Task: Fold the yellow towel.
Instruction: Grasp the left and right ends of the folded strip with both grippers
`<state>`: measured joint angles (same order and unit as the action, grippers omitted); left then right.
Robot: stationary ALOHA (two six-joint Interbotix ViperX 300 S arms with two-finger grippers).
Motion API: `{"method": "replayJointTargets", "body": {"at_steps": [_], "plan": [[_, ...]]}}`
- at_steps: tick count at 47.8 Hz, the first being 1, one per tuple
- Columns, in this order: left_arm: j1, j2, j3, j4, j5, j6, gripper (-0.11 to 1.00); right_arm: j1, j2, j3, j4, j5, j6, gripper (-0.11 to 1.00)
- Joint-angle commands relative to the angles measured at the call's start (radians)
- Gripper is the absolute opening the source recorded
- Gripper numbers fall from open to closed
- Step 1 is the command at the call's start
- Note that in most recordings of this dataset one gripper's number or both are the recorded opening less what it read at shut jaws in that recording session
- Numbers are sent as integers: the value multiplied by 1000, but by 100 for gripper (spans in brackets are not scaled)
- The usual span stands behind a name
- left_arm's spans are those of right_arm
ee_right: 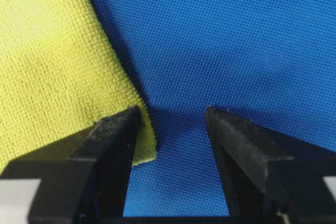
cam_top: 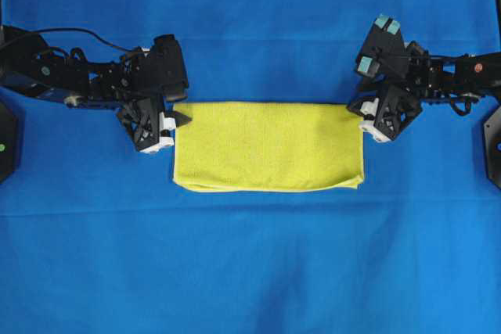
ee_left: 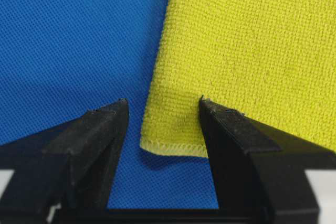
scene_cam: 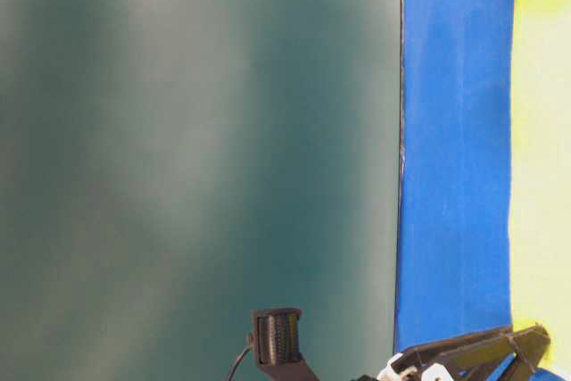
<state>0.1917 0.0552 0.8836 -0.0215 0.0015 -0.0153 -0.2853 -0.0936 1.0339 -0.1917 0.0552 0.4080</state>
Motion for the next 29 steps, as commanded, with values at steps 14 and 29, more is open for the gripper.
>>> {"method": "replayJointTargets", "body": {"at_steps": [14,29], "plan": [[-20,-2,-31,-2,57,-2,2,46,-5,-12,11,-9,9,0],[-20,-28,-60,-2,74,-12,2,28,-63,-32,9,0,8,0]]}}
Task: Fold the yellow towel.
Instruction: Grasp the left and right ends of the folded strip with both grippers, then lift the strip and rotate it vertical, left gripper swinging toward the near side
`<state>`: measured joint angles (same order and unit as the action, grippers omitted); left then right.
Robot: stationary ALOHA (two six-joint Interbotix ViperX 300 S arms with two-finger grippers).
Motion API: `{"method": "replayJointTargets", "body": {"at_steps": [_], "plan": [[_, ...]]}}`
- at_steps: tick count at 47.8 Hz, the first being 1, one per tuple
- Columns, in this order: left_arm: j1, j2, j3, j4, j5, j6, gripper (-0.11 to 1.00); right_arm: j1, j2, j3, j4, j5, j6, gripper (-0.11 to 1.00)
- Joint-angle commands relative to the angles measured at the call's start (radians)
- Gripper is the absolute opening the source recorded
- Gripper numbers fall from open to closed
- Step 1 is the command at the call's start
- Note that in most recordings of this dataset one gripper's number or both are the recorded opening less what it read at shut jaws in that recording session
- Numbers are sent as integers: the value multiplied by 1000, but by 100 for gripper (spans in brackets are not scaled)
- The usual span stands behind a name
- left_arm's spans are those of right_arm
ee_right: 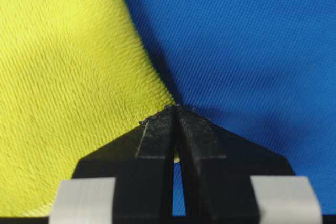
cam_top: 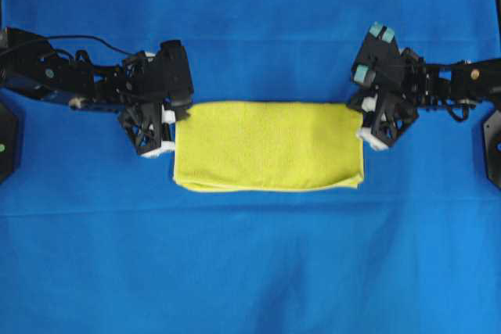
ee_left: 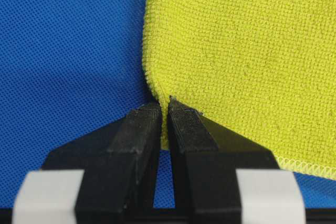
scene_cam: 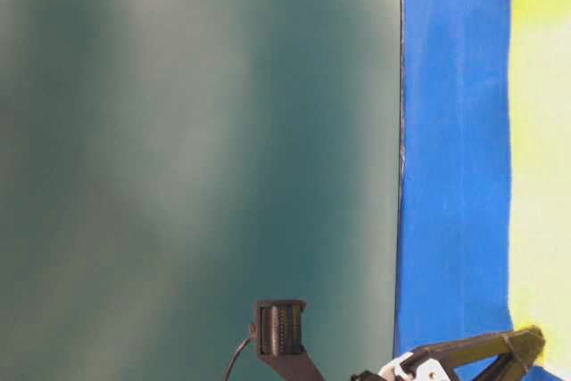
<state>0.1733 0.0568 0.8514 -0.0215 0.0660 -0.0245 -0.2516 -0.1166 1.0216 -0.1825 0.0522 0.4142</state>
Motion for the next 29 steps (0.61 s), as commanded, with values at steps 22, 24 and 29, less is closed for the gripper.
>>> {"method": "replayJointTargets", "body": {"at_steps": [22,24,29], "plan": [[-17,-253,-133,-2,252,-5,2,-9,-336,-72,-12,244,-8,0],[-20,-267,-135,-2,259,-5,2,-9,-368,-77,-11,267,-8,0],[-31,-307,-135,-2,281,-5,2,-8,-423,-81,-14,299,-9,0]]}}
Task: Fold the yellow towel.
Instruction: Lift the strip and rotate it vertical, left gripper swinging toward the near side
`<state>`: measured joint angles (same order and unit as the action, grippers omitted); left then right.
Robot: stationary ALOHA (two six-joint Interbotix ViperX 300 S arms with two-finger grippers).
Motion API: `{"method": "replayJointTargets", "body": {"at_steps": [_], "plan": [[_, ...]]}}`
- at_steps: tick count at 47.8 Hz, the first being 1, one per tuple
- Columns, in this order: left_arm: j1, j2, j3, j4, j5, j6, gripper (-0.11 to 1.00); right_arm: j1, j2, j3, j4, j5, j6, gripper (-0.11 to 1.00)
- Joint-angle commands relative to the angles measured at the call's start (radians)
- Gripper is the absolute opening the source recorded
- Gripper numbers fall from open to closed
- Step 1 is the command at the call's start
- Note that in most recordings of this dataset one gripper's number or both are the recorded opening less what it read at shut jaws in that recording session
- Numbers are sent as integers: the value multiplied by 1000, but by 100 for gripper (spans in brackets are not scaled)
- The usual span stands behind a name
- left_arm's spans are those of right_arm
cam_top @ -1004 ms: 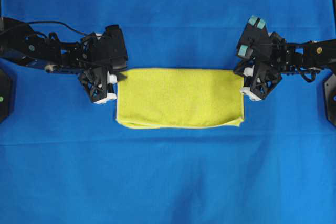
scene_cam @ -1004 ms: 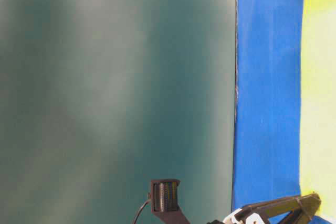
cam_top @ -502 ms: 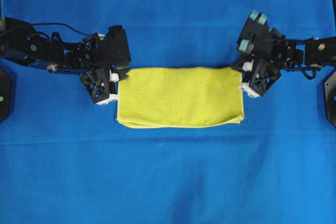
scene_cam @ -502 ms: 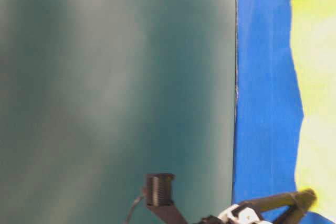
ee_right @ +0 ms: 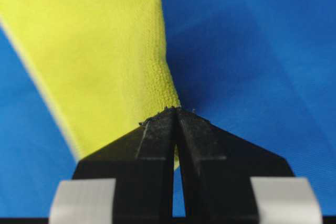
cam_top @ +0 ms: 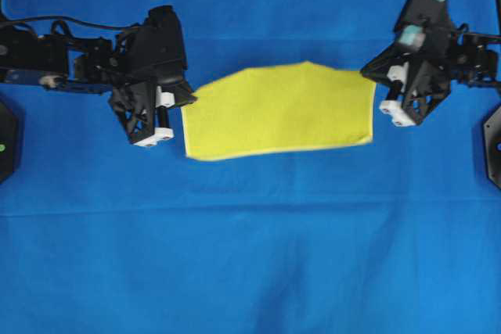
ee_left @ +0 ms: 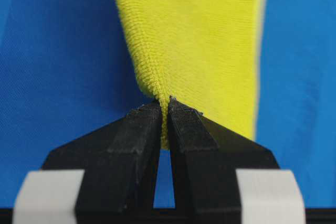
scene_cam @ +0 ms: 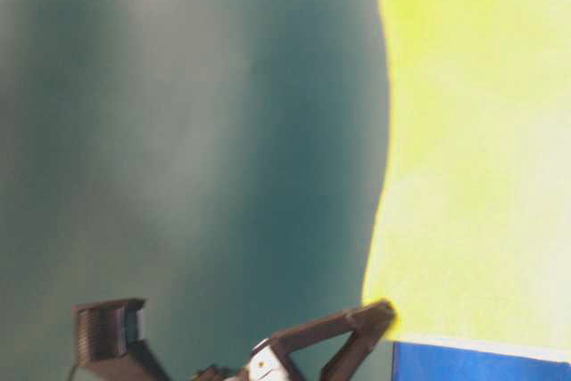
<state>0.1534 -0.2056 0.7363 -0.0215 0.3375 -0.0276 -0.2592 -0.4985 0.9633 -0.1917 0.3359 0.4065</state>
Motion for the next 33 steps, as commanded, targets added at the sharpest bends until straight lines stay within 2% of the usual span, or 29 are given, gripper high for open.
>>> {"method": "replayJointTargets", "body": {"at_steps": [1,9,21,25,33], "plan": [[-12,-55,-20,-2,12,-2,2,0,-51,-21,-5,17,-2,0],[-18,-115,-9,-2,2,-2,2,0,-81,-17,-12,20,-2,0],[-38,-117,-6,-2,-8,-5,2,-8,-67,-23,-28,5,2,0],[-57,-115,-8,-2,-12,-6,2,-32,-60,-26,-38,-11,3,0],[-137,-100,-17,-2,-61,-2,2,-129,-29,-46,-61,-57,3,0]]}}
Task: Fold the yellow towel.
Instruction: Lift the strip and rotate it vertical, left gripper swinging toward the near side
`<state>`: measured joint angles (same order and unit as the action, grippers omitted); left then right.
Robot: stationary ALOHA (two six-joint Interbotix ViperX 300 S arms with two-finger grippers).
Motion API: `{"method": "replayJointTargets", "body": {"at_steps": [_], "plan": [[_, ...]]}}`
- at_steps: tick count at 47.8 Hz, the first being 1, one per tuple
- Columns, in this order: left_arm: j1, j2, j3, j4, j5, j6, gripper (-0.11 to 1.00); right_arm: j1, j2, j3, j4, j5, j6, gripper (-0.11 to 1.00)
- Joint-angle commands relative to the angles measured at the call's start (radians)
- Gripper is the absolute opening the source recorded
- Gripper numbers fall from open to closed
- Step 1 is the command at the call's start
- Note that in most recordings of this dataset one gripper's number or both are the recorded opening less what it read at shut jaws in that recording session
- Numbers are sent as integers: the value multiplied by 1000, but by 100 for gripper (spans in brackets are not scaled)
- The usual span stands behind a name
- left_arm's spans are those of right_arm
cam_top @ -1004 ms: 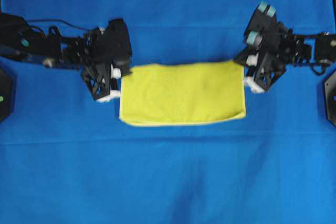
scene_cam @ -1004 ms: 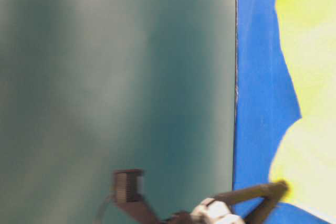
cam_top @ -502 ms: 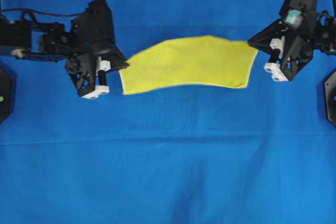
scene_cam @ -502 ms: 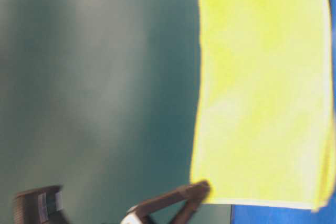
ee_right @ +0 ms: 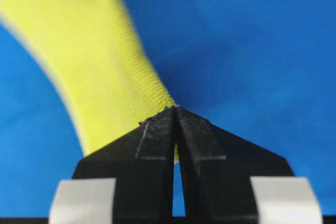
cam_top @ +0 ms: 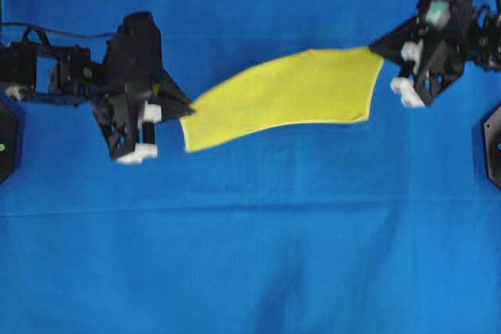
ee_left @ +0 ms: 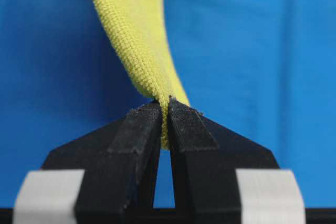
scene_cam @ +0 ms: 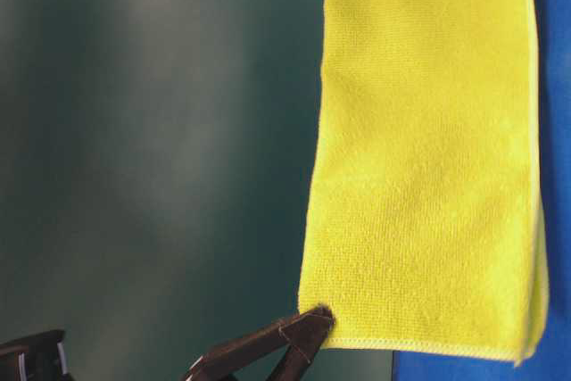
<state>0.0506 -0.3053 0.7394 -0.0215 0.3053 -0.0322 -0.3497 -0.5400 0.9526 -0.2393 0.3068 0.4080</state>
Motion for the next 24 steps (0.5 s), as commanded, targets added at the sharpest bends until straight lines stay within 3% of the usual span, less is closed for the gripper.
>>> {"method": "replayJointTargets", "body": {"at_steps": [1,11,24], "plan": [[-46,3,-23,-2,-38,8,2,-51,20,-38,-17,-35,2,0],[-144,69,-78,-2,-130,17,2,-147,135,-112,-43,-110,-9,0],[-201,221,-212,-2,-221,21,2,-163,316,-282,-104,-138,-9,0]]}}
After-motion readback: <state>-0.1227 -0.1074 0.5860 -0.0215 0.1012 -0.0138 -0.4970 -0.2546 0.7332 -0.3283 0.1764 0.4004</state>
